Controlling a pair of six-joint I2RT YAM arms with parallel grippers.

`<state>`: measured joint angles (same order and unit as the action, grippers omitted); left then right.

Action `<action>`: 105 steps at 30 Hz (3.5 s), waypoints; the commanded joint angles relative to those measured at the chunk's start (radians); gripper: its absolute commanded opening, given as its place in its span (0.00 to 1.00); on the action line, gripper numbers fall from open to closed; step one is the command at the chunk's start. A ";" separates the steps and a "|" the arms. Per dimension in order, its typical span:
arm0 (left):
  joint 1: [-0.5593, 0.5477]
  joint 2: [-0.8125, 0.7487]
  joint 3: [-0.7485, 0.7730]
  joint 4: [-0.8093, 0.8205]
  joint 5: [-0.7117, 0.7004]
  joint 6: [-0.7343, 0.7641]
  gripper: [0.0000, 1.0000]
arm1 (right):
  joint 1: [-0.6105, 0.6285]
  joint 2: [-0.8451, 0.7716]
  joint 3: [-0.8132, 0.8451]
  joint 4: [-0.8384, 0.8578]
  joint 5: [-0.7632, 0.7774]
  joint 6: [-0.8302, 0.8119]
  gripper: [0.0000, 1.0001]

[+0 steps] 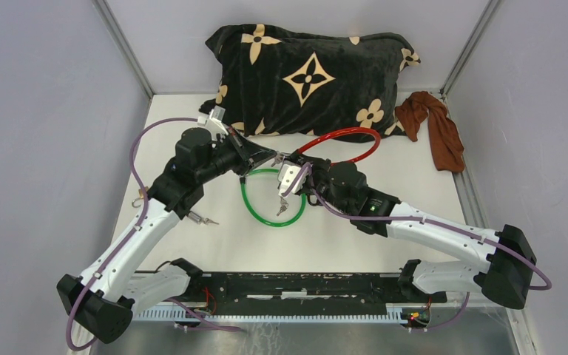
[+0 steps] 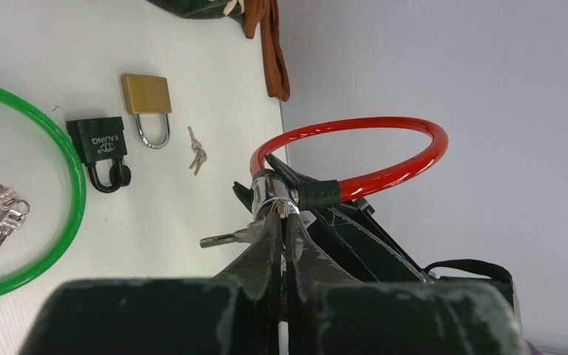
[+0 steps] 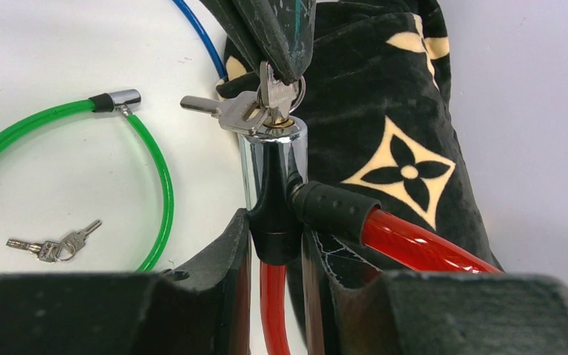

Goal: Lock with the key
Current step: Lock the lock.

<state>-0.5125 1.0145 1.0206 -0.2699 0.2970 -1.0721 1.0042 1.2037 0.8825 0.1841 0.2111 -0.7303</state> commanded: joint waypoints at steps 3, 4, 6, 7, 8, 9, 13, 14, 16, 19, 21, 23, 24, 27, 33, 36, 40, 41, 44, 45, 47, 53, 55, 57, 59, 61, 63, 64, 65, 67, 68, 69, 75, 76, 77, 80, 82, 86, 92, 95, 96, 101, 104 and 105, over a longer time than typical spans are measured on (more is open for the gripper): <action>-0.002 -0.006 -0.037 0.119 0.054 0.132 0.02 | 0.004 -0.021 0.086 0.024 -0.046 0.002 0.00; -0.001 -0.008 -0.053 0.138 0.064 0.157 0.02 | 0.004 -0.023 0.096 0.003 -0.063 0.005 0.00; -0.002 -0.015 -0.077 0.217 0.114 0.250 0.02 | 0.004 -0.031 0.115 -0.041 -0.112 0.013 0.00; -0.001 -0.018 -0.085 0.237 0.133 0.299 0.02 | 0.004 -0.037 0.121 -0.059 -0.146 0.020 0.00; -0.001 -0.018 -0.088 0.247 0.153 0.350 0.02 | 0.004 -0.046 0.128 -0.077 -0.176 0.031 0.00; -0.001 -0.021 -0.091 0.255 0.172 0.403 0.02 | 0.004 -0.055 0.131 -0.083 -0.201 0.045 0.00; -0.009 -0.036 -0.109 0.267 0.236 0.563 0.02 | 0.004 -0.097 0.127 -0.079 -0.261 0.090 0.00; -0.014 -0.041 -0.114 0.267 0.257 0.605 0.02 | 0.004 -0.104 0.126 -0.076 -0.269 0.100 0.00; -0.026 -0.055 -0.125 0.267 0.286 0.676 0.02 | 0.003 -0.117 0.125 -0.068 -0.284 0.113 0.00; -0.035 -0.070 -0.136 0.267 0.310 0.753 0.02 | 0.004 -0.131 0.132 -0.071 -0.317 0.123 0.00; -0.036 -0.077 -0.142 0.266 0.327 0.789 0.02 | 0.003 -0.133 0.143 -0.086 -0.344 0.125 0.00; -0.042 -0.087 -0.147 0.260 0.360 0.845 0.02 | 0.003 -0.136 0.150 -0.095 -0.364 0.129 0.00; -0.045 -0.092 -0.149 0.255 0.368 0.872 0.02 | 0.004 -0.138 0.151 -0.094 -0.370 0.133 0.00; -0.051 -0.104 -0.153 0.236 0.370 0.917 0.02 | 0.003 -0.143 0.152 -0.093 -0.379 0.138 0.00; -0.052 -0.107 -0.171 0.264 0.406 0.796 0.02 | 0.003 -0.144 0.141 -0.082 -0.369 0.136 0.00; -0.052 -0.109 -0.175 0.322 0.434 0.728 0.02 | 0.003 -0.145 0.138 -0.084 -0.363 0.128 0.00; -0.053 -0.110 -0.148 0.351 0.437 0.770 0.41 | 0.004 -0.156 0.126 -0.078 -0.349 0.118 0.00; -0.052 -0.110 -0.139 0.348 0.432 0.800 0.51 | 0.003 -0.160 0.124 -0.075 -0.347 0.116 0.00; -0.050 -0.111 -0.121 0.314 0.404 0.922 0.70 | 0.004 -0.164 0.121 -0.077 -0.344 0.113 0.00; -0.052 -0.113 -0.119 0.304 0.397 0.969 0.76 | 0.003 -0.164 0.119 -0.077 -0.346 0.112 0.00; -0.051 -0.120 -0.124 0.300 0.374 1.042 0.84 | 0.004 -0.165 0.118 -0.077 -0.349 0.112 0.00; -0.050 -0.144 -0.129 0.295 0.611 1.272 1.00 | 0.003 -0.170 0.123 -0.086 -0.370 0.103 0.00; -0.051 -0.161 -0.134 0.236 0.666 1.390 0.99 | 0.003 -0.174 0.123 -0.086 -0.378 0.103 0.00; -0.051 -0.171 -0.137 0.164 0.655 1.499 0.97 | 0.004 -0.176 0.123 -0.087 -0.381 0.102 0.00; -0.051 -0.178 -0.150 0.145 0.629 1.572 0.93 | 0.004 -0.177 0.125 -0.087 -0.390 0.100 0.00; -0.051 -0.181 -0.164 0.181 0.608 1.585 0.87 | 0.002 -0.175 0.130 -0.090 -0.405 0.100 0.00; -0.050 -0.173 -0.170 0.244 0.582 1.538 0.81 | 0.004 -0.172 0.137 -0.096 -0.410 0.100 0.00; -0.050 -0.166 -0.171 0.264 0.571 1.532 0.80 | 0.004 -0.172 0.136 -0.097 -0.411 0.098 0.00; -0.051 -0.162 -0.173 0.282 0.563 1.535 0.80 | 0.003 -0.173 0.137 -0.097 -0.412 0.098 0.00; -0.050 -0.154 -0.178 0.322 0.540 1.540 0.82 | 0.004 -0.173 0.137 -0.097 -0.417 0.100 0.00; -0.050 -0.150 -0.177 0.330 0.531 1.537 0.84 | 0.002 -0.174 0.137 -0.099 -0.417 0.100 0.00; -0.052 -0.142 -0.174 0.340 0.524 1.524 0.84 | 0.004 -0.174 0.137 -0.098 -0.417 0.099 0.00; -0.053 -0.133 -0.174 0.438 0.555 1.370 0.79 | 0.004 -0.174 0.135 -0.101 -0.412 0.095 0.00; -0.052 -0.133 -0.175 0.446 0.546 1.359 0.77 | 0.003 -0.174 0.136 -0.101 -0.412 0.095 0.00; -0.052 -0.134 -0.176 0.453 0.536 1.359 0.74 | 0.003 -0.173 0.137 -0.101 -0.412 0.095 0.00; -0.052 -0.133 -0.178 0.467 0.499 1.370 0.64 | 0.004 -0.170 0.141 -0.101 -0.415 0.095 0.00; -0.053 -0.132 -0.174 0.467 0.517 1.367 0.55 | 0.003 -0.168 0.143 -0.101 -0.416 0.096 0.00; -0.053 -0.137 -0.173 0.439 0.572 1.363 0.34 | 0.004 -0.171 0.147 -0.100 -0.416 0.097 0.00; -0.053 -0.147 -0.174 0.425 0.553 1.351 0.02 | 0.004 -0.174 0.148 -0.100 -0.416 0.099 0.00; -0.053 -0.149 -0.179 0.418 0.509 1.368 0.02 | 0.004 -0.178 0.148 -0.108 -0.407 0.111 0.00; -0.052 -0.149 -0.182 0.414 0.486 1.379 0.02 | 0.002 -0.182 0.147 -0.125 -0.407 0.110 0.03; -0.052 -0.161 -0.201 0.387 0.360 1.445 0.02 | 0.004 -0.206 0.160 -0.295 -0.399 0.116 0.40; -0.053 -0.176 -0.218 0.369 0.328 1.485 0.02 | 0.003 -0.212 0.182 -0.437 -0.443 0.140 0.49; -0.053 -0.178 -0.222 0.351 0.323 1.502 0.02 | 0.003 -0.213 0.190 -0.490 -0.462 0.146 0.51</action>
<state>-0.5720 0.8608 0.8104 0.0963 0.7280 0.3351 1.0058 1.0286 0.9970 -0.1318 -0.1921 -0.6201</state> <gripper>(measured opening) 0.328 0.475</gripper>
